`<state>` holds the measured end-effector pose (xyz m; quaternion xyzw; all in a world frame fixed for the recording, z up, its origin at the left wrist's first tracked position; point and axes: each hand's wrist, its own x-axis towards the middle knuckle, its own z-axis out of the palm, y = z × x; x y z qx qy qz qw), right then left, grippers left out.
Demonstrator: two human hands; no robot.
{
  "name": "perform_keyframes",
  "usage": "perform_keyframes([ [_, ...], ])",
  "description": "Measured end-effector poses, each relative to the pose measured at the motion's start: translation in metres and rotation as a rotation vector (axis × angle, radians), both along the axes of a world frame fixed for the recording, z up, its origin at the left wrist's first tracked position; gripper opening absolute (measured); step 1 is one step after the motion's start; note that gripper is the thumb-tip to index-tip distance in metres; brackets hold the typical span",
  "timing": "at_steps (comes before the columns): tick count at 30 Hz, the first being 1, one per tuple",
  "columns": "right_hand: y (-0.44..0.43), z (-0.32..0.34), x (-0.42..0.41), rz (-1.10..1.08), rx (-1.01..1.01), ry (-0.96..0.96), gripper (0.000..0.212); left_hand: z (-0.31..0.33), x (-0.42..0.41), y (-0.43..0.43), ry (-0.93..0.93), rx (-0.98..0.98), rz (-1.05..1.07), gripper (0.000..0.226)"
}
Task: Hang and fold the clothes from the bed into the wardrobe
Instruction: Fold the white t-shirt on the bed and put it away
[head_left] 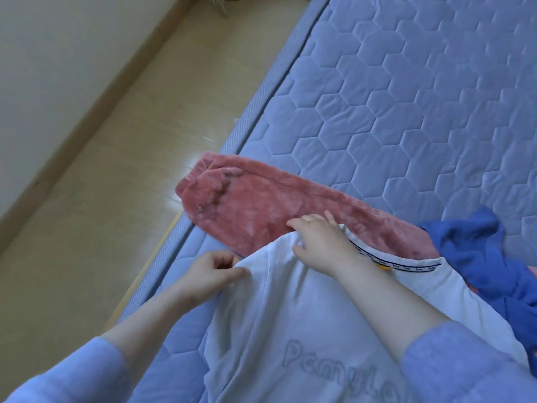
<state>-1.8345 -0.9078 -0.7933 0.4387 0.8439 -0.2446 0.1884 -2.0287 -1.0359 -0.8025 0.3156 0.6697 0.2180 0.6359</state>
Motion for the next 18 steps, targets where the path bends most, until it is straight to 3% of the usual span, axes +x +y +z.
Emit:
perform_keyframes([
  [4, 0.009, 0.008, 0.003, 0.061, 0.027, -0.039, 0.018, 0.009, 0.011, -0.004, -0.286, -0.12, 0.047, 0.02],
  [10, -0.001, 0.006, 0.014, 0.018, 0.127, -0.029, 0.014, 0.01, 0.034, -0.007, -0.342, -0.128, 0.004, 0.034],
  [13, -0.005, 0.003, 0.017, -0.055, 0.145, -0.022, 0.011, 0.009, 0.036, -0.005, -0.108, 0.022, -0.078, 0.038],
  [16, -0.005, 0.001, 0.019, -0.087, 0.174, -0.047, 0.013, 0.013, 0.013, -0.009, 0.277, 0.31, -0.305, 0.038],
  [18, -0.004, 0.002, 0.017, -0.127, 0.193, -0.051, 0.013, 0.02, -0.016, -0.009, 0.448, 0.395, -0.446, 0.037],
])
